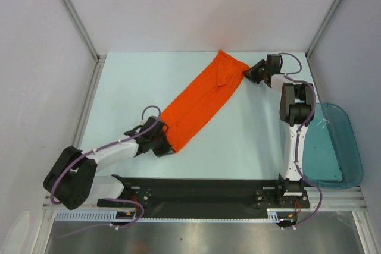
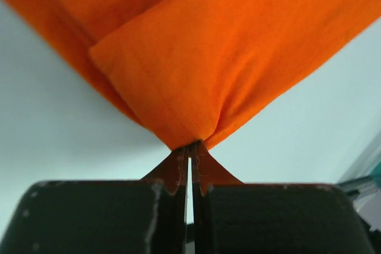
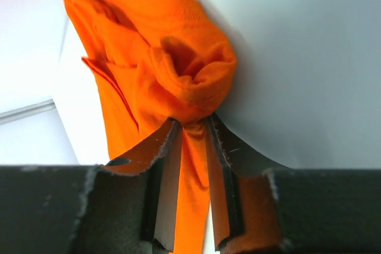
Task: Fold and stack the t-shirts
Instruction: Fold the tshirt
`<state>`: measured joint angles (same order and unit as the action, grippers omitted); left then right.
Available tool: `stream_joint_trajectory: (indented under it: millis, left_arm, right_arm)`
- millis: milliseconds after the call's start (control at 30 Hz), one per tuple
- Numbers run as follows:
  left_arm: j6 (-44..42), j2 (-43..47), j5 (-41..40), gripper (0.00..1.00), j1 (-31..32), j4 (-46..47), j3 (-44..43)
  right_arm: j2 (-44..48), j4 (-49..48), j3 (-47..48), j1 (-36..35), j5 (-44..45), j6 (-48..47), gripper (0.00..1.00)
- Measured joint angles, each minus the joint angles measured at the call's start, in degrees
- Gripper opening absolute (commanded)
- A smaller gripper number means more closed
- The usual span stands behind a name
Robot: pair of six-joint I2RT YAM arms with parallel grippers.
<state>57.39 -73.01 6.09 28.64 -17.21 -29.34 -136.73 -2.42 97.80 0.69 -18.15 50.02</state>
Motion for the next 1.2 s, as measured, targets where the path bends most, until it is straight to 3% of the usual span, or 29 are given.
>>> stream_joint_trajectory:
  millis: [200, 433, 533, 567, 600, 633, 667, 767, 967, 1200]
  left_arm:
    - [9.6, -3.5, -2.2, 0.0, 15.9, 2.9, -1.6]
    - [12.0, -20.2, 1.6, 0.02, 29.5, 5.5, -16.4]
    - [8.6, -23.0, 4.5, 0.11, 32.5, 5.5, -20.7]
    - [7.1, -22.8, 5.4, 0.24, 33.0, 5.4, -21.3]
    - [5.4, -22.5, 6.3, 0.3, 33.1, 4.8, -21.8]
    - [3.7, -22.2, 7.0, 0.46, 33.1, 3.8, -22.4]
    - [1.9, -21.8, 7.8, 0.54, 33.0, 2.2, -23.1]
    - [-3.0, -19.4, 9.9, 0.72, 32.6, -2.0, -25.1]
    - [-11.8, -13.0, 16.5, 0.68, 28.1, -8.4, -30.3]
    - [-18.8, -3.0, 18.2, 0.64, 8.7, -12.3, -28.7]
  right_arm:
    - [-6.0, -0.8, 9.0, -1.7, -0.8, -3.1, 0.27]
    - [-10.5, 0.3, 16.6, -3.3, -1.8, -4.9, 0.32]
    - [-11.8, 2.2, 19.4, -2.8, -3.4, -5.4, 0.33]
    - [-12.4, 2.8, 20.4, -2.6, -4.2, -5.6, 0.35]
    - [-12.8, 3.3, 21.2, -2.3, -5.1, -5.7, 0.35]
    - [-13.2, 3.8, 22.0, -2.1, -6.1, -6.1, 0.37]
    - [-13.5, 4.3, 22.5, -1.9, -6.8, -6.3, 0.38]
    - [-13.9, 5.6, 23.5, -1.5, -8.8, -7.1, 0.41]
    - [-12.0, 6.2, 20.8, 0.0, -12.8, -9.3, 0.45]
    - [-11.0, 7.0, 19.1, 1.2, -17.1, -10.7, 0.41]
